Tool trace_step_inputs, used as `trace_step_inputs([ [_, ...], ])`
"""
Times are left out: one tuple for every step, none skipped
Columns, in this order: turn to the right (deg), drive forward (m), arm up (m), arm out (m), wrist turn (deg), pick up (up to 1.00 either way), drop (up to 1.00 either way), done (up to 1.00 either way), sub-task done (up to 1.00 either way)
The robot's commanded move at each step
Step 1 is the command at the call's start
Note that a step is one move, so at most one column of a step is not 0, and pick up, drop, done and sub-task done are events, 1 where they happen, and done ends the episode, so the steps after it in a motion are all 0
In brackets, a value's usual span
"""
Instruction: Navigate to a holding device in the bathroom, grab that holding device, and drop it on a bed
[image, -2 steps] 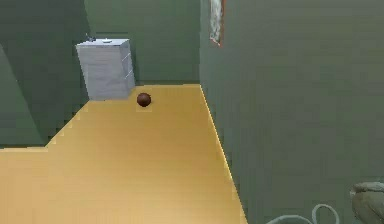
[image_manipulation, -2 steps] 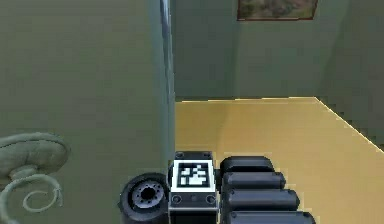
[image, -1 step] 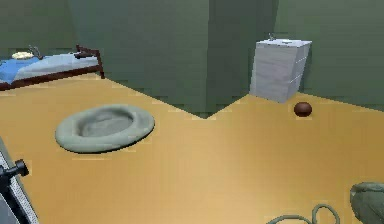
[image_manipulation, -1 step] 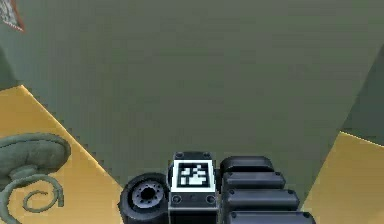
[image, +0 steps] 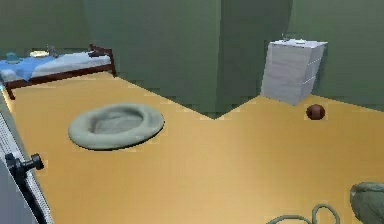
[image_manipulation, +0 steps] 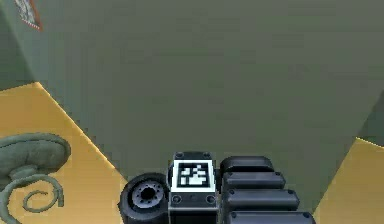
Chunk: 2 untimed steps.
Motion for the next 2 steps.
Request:
trace_step_inputs([
  [0.0,0.35,0.0,0.0,0.0,0.0,0.0,0.0,0.0],
  [-6.0,0.0,0.0,0.0,0.0,0.0,0.0,0.0,0.0],
])
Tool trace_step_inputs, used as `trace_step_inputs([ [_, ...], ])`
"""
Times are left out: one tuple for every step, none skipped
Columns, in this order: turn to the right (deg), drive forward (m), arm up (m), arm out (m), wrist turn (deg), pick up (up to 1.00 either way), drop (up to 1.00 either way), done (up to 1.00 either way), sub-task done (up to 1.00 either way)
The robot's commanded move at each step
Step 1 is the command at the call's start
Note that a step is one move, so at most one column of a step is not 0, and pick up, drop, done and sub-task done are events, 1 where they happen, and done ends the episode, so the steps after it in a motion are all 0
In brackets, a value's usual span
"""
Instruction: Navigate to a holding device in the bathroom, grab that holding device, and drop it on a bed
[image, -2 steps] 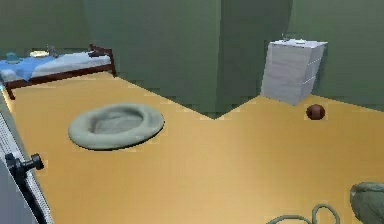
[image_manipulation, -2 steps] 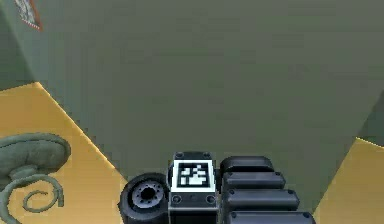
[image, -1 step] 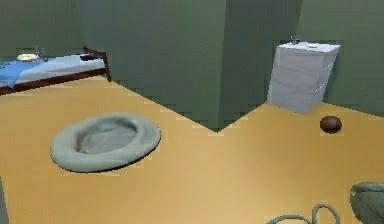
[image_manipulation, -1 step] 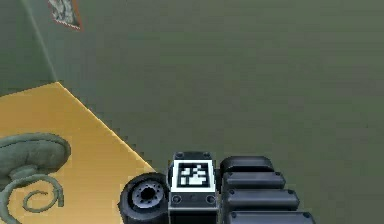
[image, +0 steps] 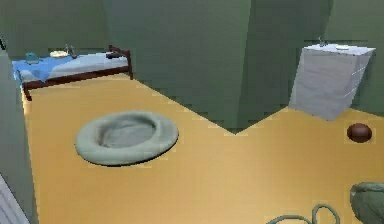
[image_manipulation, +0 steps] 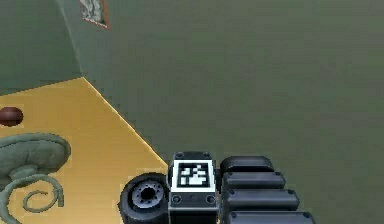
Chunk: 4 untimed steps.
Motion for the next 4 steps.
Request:
trace_step_inputs([
  [0.0,1.0,0.0,0.0,0.0,0.0,0.0,0.0,0.0],
  [-3.0,0.0,0.0,0.0,0.0,0.0,0.0,0.0,0.0],
  [0.0,1.0,0.0,0.0,0.0,0.0,0.0,0.0,0.0],
  [0.0,0.35,0.0,0.0,0.0,0.0,0.0,0.0,0.0],
])
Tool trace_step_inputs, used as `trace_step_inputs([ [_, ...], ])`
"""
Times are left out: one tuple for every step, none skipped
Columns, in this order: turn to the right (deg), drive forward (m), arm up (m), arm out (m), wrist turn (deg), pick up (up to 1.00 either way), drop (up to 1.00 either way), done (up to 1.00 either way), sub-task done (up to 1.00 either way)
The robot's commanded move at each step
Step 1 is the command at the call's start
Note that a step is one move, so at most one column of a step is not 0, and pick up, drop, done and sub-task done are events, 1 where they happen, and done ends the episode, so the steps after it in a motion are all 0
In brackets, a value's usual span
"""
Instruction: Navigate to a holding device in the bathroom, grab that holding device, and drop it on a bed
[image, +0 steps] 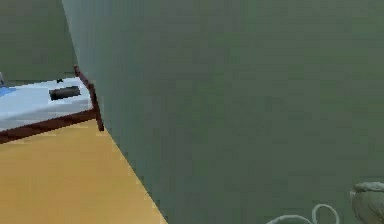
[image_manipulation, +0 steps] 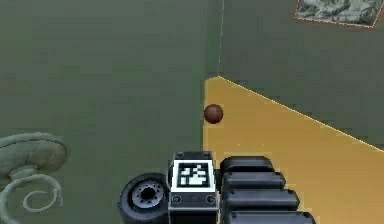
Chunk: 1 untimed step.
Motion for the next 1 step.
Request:
trace_step_inputs([
  [-33.0,0.0,0.0,0.0,0.0,0.0,0.0,0.0,0.0],
])
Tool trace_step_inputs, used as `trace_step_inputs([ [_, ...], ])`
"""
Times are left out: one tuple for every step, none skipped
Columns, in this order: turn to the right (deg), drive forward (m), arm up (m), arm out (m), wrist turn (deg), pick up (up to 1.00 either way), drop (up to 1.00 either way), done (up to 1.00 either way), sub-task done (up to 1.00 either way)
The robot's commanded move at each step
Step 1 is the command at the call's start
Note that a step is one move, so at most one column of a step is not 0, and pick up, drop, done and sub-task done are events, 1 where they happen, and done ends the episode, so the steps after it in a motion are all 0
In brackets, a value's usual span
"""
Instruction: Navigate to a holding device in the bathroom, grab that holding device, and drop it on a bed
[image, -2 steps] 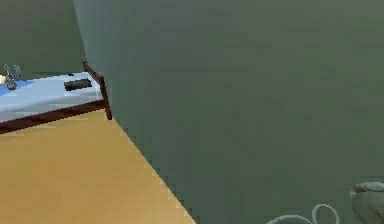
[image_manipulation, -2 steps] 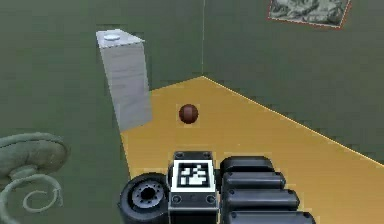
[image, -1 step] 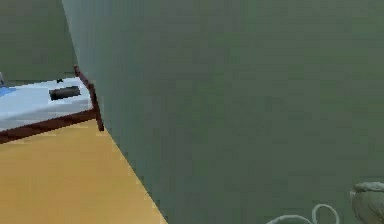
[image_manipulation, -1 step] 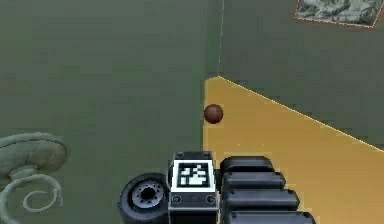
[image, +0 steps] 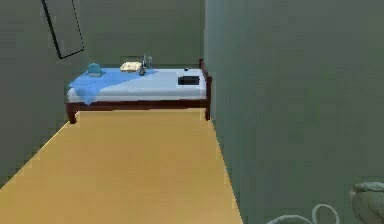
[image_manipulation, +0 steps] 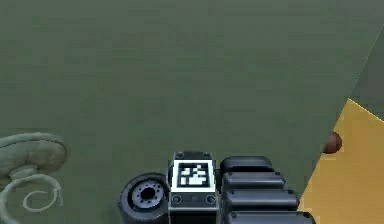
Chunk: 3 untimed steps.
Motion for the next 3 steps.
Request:
trace_step_inputs([
  [0.0,0.6,0.0,0.0,0.0,0.0,0.0,0.0,0.0],
  [-21.0,0.0,0.0,0.0,0.0,0.0,0.0,0.0,0.0],
  [0.0,1.0,0.0,0.0,0.0,0.0,0.0,0.0,0.0],
])
